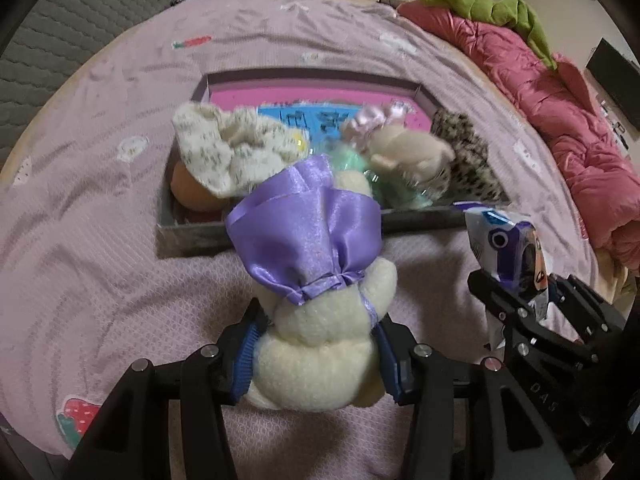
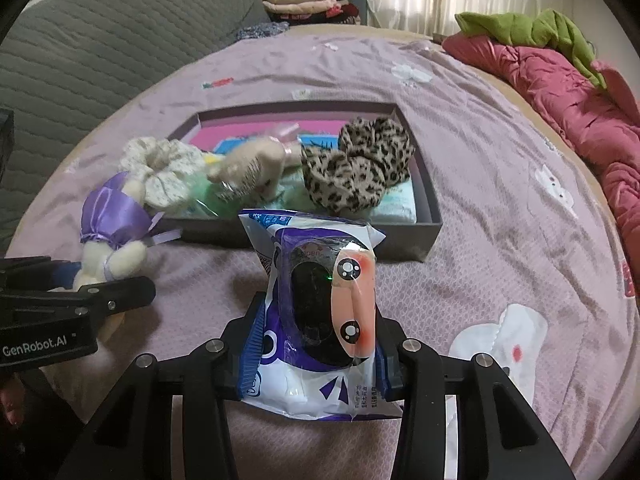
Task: Organize soft objects
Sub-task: 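Carry the purple-bow bunny with left gripper while right carries the doll-face packet over the box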
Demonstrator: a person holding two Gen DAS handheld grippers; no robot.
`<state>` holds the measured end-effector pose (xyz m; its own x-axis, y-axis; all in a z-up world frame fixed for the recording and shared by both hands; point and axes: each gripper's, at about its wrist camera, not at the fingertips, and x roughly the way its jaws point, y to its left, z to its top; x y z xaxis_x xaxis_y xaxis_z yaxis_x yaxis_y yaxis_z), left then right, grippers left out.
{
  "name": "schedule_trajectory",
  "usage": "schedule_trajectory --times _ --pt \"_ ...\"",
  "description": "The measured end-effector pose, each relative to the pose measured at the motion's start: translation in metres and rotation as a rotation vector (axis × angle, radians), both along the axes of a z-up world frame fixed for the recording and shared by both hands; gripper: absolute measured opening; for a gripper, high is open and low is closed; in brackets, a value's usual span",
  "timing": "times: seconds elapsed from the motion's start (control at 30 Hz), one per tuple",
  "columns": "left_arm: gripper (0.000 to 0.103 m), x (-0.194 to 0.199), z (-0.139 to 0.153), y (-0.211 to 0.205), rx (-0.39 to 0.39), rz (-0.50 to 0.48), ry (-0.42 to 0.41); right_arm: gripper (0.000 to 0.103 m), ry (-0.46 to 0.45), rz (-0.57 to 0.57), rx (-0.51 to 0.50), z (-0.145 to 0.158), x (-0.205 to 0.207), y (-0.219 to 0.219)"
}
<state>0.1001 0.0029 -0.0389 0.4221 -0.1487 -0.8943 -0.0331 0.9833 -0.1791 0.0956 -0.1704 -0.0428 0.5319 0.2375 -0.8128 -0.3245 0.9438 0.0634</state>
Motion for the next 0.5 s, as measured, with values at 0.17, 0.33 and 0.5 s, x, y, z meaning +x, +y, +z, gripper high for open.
schedule_trajectory --times 0.17,0.33,0.5 --pt "0.051 0.002 0.021 0.003 -0.012 0.005 -0.05 0.046 -0.057 0.003 0.014 0.024 -0.004 0.002" --pt "0.051 0.011 0.04 0.008 -0.015 0.014 -0.09 0.046 -0.098 -0.011 0.02 0.044 0.004 0.001" --pt "0.051 0.018 0.051 0.011 -0.013 0.03 -0.108 0.046 -0.125 -0.031 0.02 0.056 0.015 -0.001"
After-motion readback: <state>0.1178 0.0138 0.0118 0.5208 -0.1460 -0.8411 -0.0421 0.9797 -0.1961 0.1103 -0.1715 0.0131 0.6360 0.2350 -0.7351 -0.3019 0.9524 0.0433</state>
